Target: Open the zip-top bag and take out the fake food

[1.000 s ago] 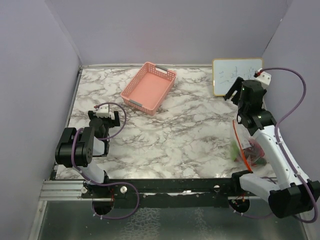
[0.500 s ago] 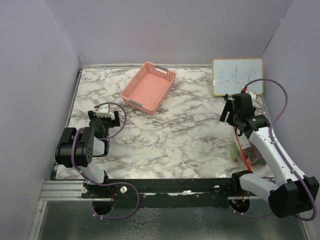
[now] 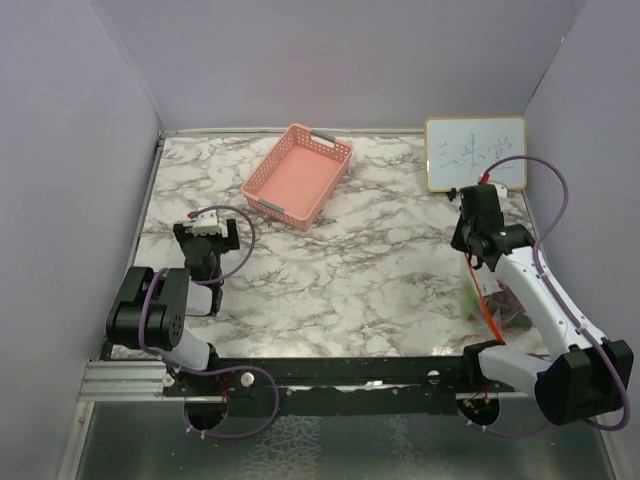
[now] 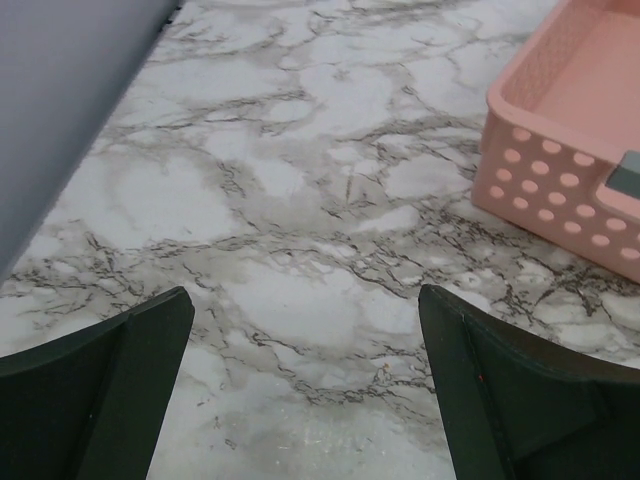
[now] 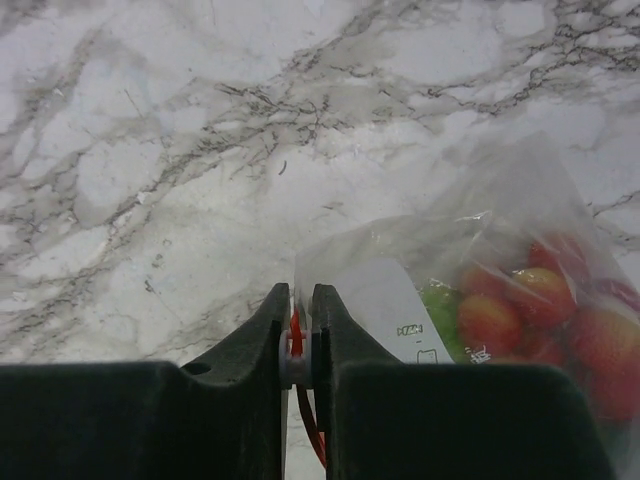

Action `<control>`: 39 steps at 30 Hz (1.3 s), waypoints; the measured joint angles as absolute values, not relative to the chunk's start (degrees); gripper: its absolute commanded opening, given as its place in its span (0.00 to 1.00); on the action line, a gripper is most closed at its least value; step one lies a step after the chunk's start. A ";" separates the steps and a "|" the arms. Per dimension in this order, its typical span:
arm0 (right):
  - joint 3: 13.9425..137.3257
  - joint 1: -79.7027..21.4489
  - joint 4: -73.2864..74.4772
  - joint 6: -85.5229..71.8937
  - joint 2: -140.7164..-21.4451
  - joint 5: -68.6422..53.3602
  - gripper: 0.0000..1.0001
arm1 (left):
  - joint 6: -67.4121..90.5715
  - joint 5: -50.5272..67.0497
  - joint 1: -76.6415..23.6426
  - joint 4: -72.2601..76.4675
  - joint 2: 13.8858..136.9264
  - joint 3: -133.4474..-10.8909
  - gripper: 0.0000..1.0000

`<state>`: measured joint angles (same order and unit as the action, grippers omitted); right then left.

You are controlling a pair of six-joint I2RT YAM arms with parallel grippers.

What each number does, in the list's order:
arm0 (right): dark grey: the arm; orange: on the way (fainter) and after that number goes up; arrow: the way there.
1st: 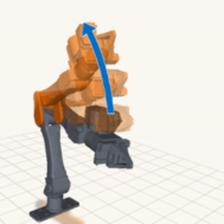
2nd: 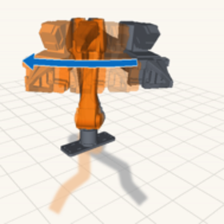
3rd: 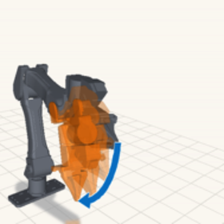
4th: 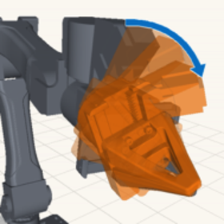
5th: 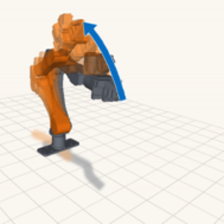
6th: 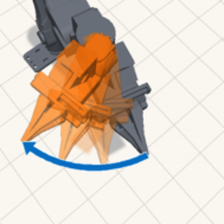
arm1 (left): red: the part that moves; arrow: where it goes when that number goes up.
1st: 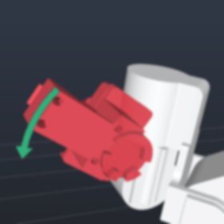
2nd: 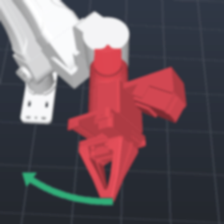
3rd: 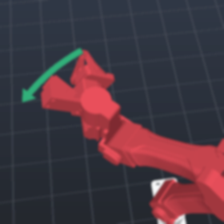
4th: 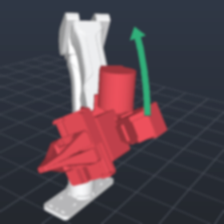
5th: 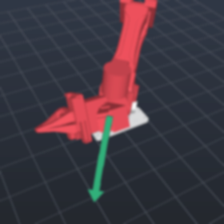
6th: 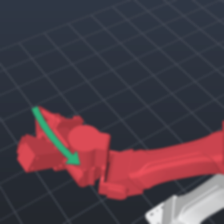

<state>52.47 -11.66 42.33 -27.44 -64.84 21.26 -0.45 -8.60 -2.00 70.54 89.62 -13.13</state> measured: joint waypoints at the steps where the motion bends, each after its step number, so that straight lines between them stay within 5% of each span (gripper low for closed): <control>1: 53.04 -11.66 42.52 -27.16 -64.62 21.19 0.03 | 0.12 -10.96 -2.35 69.49 88.23 -13.17 0.99; 4: 59.20 -11.62 42.35 -25.10 -61.39 17.43 0.01 | 3.62 -20.14 -2.85 62.54 81.36 -13.98 0.99; 13: 66.52 -13.15 38.46 -24.12 -63.68 4.23 0.01 | 13.98 -22.57 -2.59 44.18 75.77 -22.17 0.99; 28: 71.31 -31.55 29.06 -17.43 -81.52 -7.99 0.02 | 15.49 -5.10 -20.58 37.15 66.39 -26.59 0.99; 34: 67.48 -31.44 25.43 -14.59 -80.47 -14.70 0.17 | 14.22 8.75 -23.27 41.58 69.80 -27.46 0.90; 36: 65.82 -31.44 25.12 -13.87 -79.83 -16.03 0.35 | 14.39 13.19 -23.68 43.55 72.44 -28.23 0.80; 39: 62.96 -31.44 24.51 -13.19 -77.89 -16.97 0.55 | 14.87 19.40 -25.30 46.30 77.76 -30.35 0.78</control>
